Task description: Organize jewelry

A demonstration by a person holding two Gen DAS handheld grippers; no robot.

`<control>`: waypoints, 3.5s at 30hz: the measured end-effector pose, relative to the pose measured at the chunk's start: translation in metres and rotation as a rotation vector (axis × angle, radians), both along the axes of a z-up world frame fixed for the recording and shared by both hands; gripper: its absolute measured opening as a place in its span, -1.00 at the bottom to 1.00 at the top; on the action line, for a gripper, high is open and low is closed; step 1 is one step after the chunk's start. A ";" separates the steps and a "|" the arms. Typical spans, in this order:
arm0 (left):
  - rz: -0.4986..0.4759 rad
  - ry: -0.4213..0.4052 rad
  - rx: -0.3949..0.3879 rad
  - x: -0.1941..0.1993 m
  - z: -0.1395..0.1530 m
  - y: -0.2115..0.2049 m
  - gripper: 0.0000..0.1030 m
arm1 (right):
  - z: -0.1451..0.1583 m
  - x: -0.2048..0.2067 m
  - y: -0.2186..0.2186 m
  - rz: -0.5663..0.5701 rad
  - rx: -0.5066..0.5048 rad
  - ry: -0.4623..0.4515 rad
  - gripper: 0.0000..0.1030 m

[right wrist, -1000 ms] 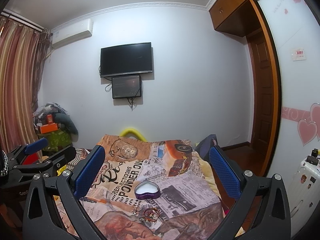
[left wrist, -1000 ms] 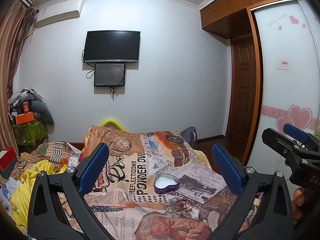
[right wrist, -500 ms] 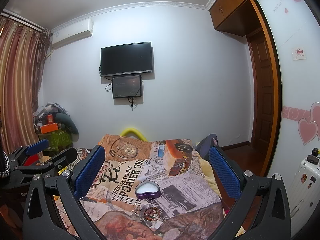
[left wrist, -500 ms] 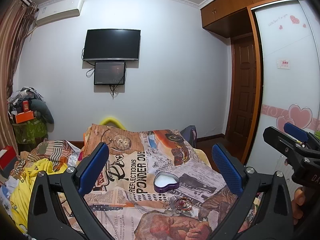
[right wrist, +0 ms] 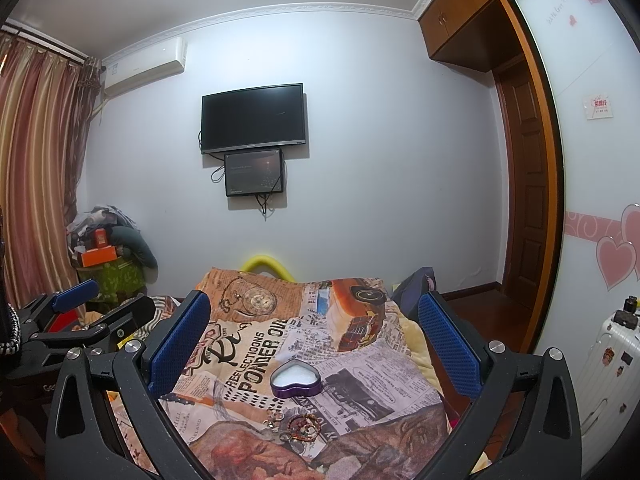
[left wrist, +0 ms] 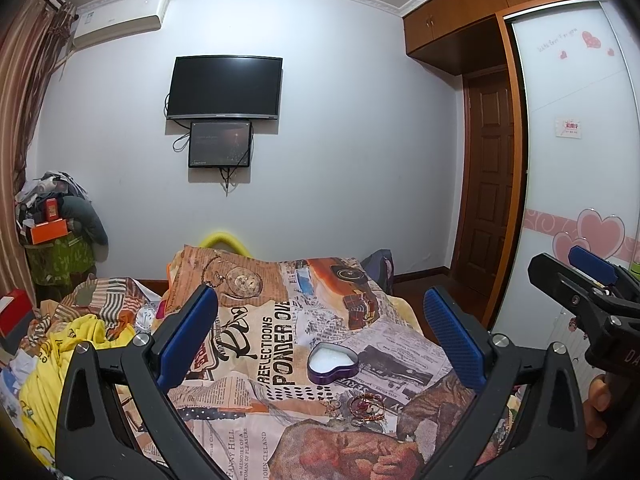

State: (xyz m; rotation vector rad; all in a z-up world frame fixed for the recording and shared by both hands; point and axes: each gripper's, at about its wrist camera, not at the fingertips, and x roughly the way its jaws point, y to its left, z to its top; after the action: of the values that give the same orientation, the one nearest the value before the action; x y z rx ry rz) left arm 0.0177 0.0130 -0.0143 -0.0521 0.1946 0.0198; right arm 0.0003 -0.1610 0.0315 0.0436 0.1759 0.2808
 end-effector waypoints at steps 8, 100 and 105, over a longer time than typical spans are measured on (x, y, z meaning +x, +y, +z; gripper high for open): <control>0.003 0.015 -0.002 0.007 -0.003 0.002 1.00 | -0.003 0.000 0.006 0.002 -0.004 0.012 1.00; -0.318 0.898 -0.093 0.236 -0.246 0.004 -0.71 | -0.219 0.184 0.059 0.374 -0.320 0.793 -0.84; -0.303 0.888 -0.044 0.233 -0.244 -0.002 -0.71 | -0.211 0.180 0.050 0.356 -0.294 0.779 -0.87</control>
State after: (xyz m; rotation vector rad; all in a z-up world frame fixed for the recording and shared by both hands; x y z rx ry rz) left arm 0.2509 0.0111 -0.2584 -0.0541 1.0884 -0.2685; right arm 0.1806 -0.1112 -0.1794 -0.1757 1.0033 0.5823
